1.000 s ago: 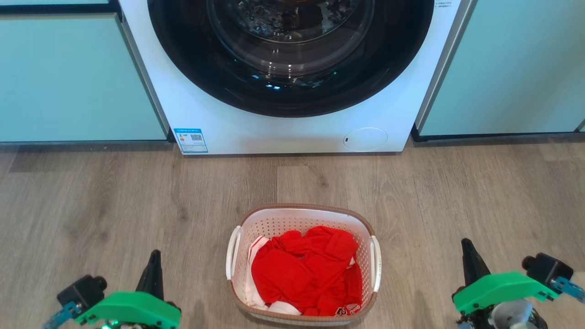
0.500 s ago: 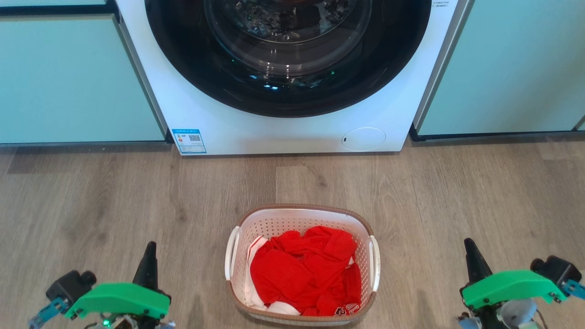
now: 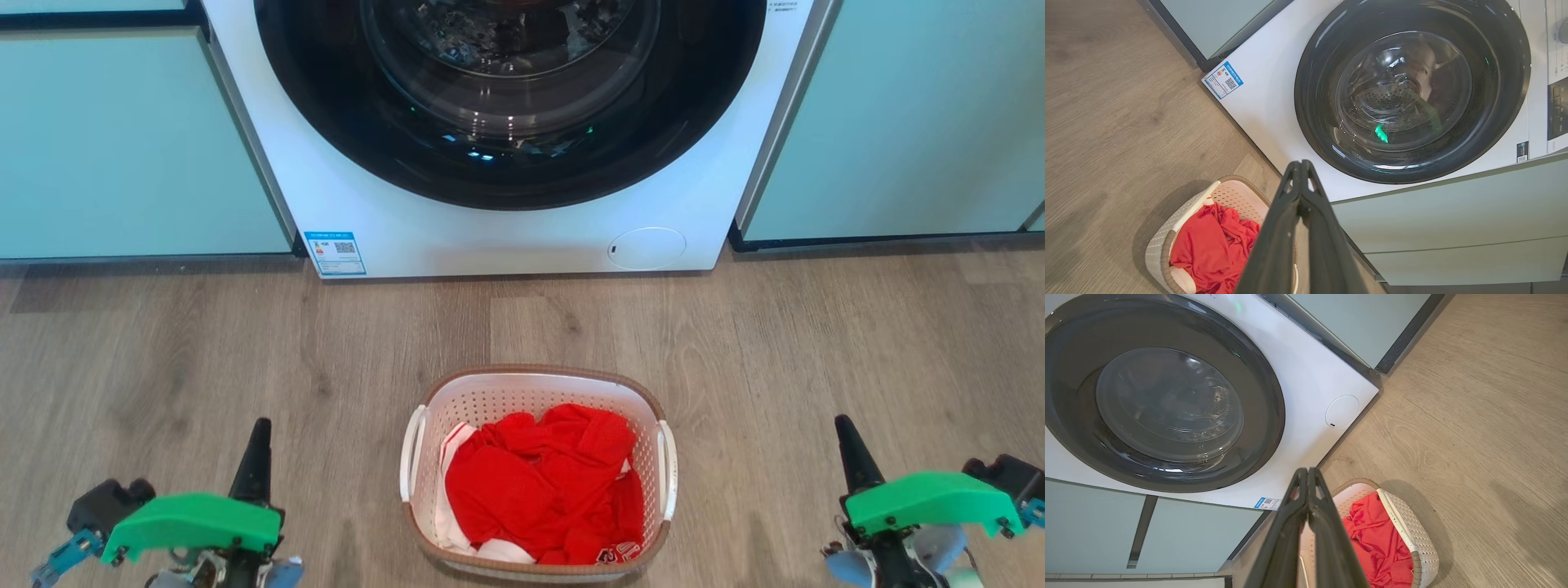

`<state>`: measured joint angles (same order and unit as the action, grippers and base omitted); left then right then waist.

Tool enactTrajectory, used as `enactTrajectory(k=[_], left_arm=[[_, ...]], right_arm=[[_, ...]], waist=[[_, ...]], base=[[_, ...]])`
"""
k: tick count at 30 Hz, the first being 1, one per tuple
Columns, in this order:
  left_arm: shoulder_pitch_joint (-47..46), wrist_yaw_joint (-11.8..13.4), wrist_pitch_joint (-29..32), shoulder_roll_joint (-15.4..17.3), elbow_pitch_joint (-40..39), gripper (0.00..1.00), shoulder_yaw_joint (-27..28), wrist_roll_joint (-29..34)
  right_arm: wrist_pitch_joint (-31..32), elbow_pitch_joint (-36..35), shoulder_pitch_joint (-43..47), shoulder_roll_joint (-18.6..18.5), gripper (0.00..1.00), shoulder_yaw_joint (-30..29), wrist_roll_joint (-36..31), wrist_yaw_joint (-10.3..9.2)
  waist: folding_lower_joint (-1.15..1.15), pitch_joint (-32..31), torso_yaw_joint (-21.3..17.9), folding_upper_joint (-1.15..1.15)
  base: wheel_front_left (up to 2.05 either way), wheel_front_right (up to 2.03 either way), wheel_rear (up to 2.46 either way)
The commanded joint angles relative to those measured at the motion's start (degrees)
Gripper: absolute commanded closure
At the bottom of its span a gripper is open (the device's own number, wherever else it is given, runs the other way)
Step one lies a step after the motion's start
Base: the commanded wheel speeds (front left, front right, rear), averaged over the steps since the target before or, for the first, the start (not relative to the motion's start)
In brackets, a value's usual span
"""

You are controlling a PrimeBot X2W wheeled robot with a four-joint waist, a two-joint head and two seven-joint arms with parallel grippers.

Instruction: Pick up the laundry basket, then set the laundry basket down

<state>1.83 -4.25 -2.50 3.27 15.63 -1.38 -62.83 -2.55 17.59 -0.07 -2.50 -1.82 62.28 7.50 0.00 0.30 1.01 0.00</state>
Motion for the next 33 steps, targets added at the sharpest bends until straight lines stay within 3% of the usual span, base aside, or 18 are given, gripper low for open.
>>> enactTrajectory(k=[1, 33], left_arm=[[-3.08, -0.55, 0.48, 0.65, -1.79, 1.00, 1.60, -1.48], [-6.51, -2.46, 5.83, 0.54, -1.67, 1.00, 5.22, -21.99]], right_arm=[[0.43, -2.17, -3.17, -1.22, 1.00, 0.37, 1.57, 0.00], [5.77, -3.22, -5.17, -1.32, 1.00, -2.27, 22.49, -0.01]], waist=[[0.00, 0.00, -0.02, 0.00], [0.00, -0.09, -0.72, 0.00]], base=[[0.00, 0.00, 0.00], [0.00, 0.00, 0.00]])
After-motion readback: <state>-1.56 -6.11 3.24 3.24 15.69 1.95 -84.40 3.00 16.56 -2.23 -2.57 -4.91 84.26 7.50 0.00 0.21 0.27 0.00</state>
